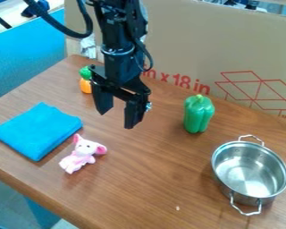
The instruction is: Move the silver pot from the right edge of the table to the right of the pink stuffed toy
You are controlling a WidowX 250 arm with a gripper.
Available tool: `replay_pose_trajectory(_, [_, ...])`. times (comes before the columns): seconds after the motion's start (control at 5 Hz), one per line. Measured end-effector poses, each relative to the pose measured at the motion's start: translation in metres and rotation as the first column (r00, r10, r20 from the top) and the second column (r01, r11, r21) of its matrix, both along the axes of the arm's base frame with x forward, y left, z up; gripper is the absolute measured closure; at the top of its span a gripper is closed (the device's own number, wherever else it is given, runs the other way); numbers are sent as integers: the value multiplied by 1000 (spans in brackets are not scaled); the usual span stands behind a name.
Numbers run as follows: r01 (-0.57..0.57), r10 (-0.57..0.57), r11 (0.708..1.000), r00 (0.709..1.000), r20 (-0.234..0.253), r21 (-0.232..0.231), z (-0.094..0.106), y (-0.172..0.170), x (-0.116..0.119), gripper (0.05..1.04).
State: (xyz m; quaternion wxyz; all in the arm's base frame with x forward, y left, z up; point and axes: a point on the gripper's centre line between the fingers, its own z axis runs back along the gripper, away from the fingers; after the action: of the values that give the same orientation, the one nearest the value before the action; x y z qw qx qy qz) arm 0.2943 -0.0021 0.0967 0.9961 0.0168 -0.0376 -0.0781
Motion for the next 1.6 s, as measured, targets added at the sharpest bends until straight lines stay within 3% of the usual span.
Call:
replay_pose_trajectory(0.2, [-1,1,1000,1000,-26,-1,-8,-1,-2,81])
replay_pose_trajectory(0.4, [-11,12,999,1000,6,-43,-18,-18,-4,81])
replay_pose_trajectory(1.0, [76,-59,984,992,111,-159,-8,-70,2,81])
replay_pose_trajectory(1.6, [229,-212,961,970,119,-154,-21,-129,17,81])
